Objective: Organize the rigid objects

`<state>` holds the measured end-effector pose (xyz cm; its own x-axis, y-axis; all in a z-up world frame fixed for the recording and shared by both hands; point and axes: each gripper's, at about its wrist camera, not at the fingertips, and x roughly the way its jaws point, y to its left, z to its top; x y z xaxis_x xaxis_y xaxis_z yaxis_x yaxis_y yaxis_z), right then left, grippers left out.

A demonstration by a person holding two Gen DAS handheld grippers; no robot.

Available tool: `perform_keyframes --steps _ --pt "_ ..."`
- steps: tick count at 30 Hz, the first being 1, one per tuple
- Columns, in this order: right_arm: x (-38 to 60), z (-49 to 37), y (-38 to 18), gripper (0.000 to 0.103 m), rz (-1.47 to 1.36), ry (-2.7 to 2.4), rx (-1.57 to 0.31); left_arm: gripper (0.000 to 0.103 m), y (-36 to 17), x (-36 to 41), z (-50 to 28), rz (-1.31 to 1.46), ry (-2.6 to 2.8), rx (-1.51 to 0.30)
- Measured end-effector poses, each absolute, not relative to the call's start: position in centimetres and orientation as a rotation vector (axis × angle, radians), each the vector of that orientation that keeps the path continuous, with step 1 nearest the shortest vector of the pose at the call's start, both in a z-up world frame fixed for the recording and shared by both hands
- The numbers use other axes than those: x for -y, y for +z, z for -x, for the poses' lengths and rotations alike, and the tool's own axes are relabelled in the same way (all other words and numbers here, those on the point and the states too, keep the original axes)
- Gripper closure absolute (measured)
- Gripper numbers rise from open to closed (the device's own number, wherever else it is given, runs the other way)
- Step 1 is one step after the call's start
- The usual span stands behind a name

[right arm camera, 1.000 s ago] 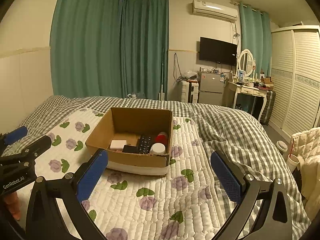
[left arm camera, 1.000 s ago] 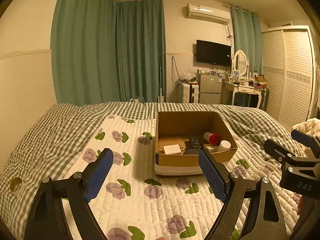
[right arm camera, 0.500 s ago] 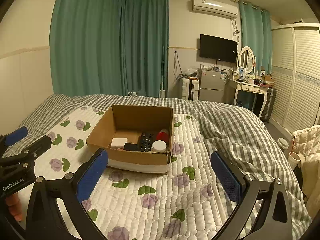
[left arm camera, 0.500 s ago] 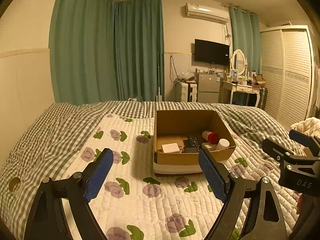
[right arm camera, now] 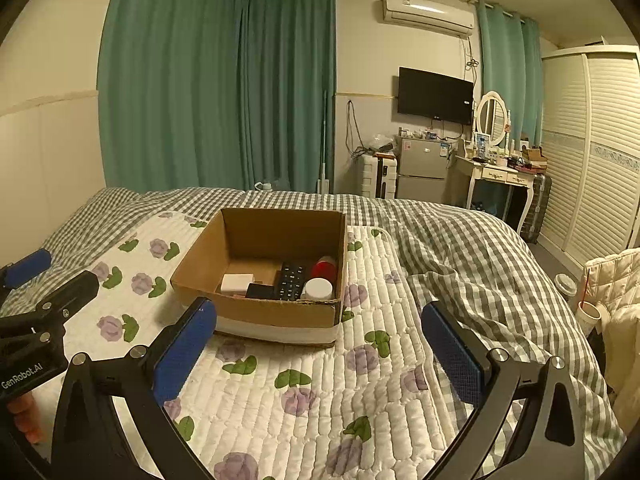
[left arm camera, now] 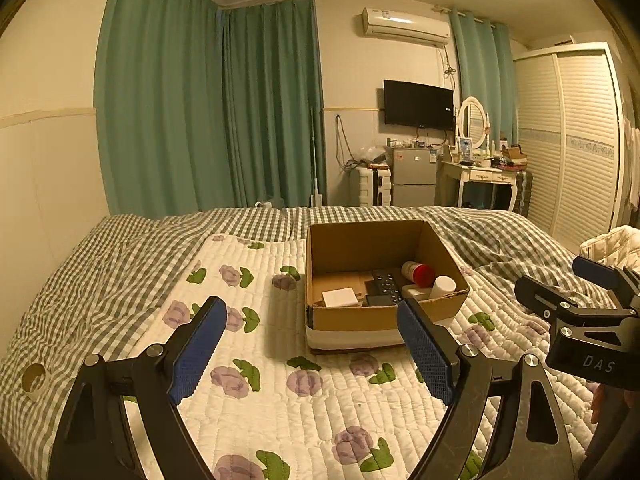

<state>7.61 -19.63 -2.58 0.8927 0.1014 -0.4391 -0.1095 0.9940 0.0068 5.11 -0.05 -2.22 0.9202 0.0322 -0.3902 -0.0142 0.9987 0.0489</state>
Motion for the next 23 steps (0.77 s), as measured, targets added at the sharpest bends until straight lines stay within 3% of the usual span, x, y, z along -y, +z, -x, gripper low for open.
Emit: perform_keyframes --steps 23 --pt "19.60 -8.28 -3.46 0.000 0.007 0.105 -0.495 0.014 -2.33 -0.13 -5.31 -0.039 0.033 -0.409"
